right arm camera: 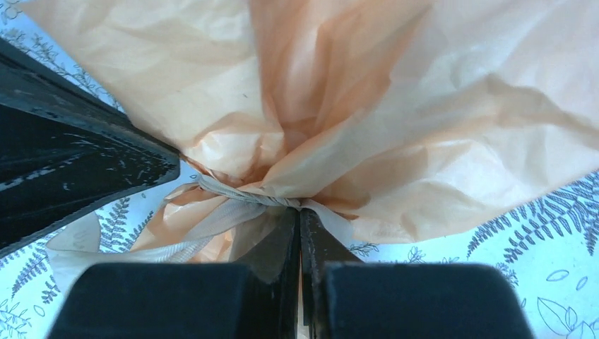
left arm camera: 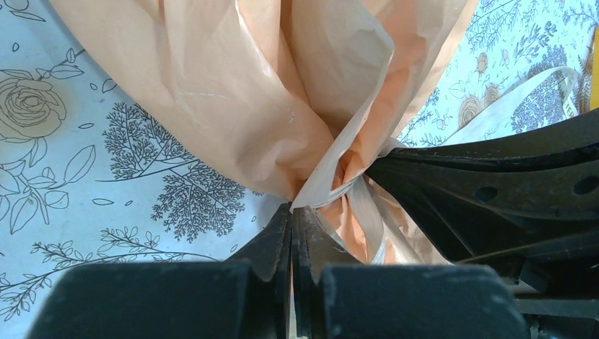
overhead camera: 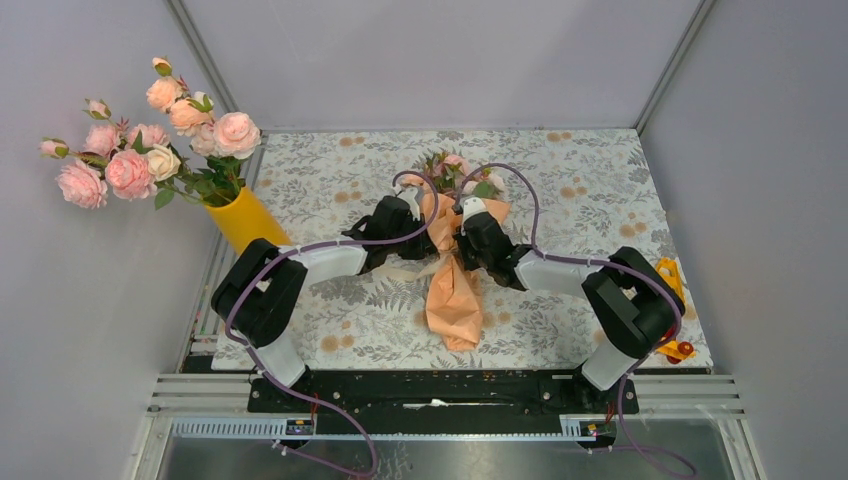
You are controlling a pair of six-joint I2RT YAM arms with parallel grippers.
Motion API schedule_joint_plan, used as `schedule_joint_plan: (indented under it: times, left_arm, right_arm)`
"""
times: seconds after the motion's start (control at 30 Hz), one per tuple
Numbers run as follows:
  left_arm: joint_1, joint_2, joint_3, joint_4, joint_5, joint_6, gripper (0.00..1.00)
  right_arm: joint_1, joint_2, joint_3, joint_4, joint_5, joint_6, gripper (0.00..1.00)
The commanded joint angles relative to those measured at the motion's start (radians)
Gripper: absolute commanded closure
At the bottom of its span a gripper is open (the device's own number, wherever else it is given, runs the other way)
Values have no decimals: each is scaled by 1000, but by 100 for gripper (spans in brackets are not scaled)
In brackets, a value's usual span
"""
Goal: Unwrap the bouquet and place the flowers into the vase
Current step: Untie the ribbon from the wrapping paper.
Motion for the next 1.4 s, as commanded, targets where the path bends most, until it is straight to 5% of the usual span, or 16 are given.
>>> schedule_joint_plan:
  times: [0.0, 1.07, 1.37]
  left_arm:
    - [18, -48, -12, 24, -30, -10, 100]
    - [38, -102, -67, 44, -52, -21, 99]
    - [38, -263, -60, -79, -119, 55, 43]
  right_arm:
    - [-2, -50, -40, 4, 151, 49, 100]
    - [-2, -220, -135, -64, 62, 196, 100]
    - [-3, -379, -151, -182, 28, 181, 65]
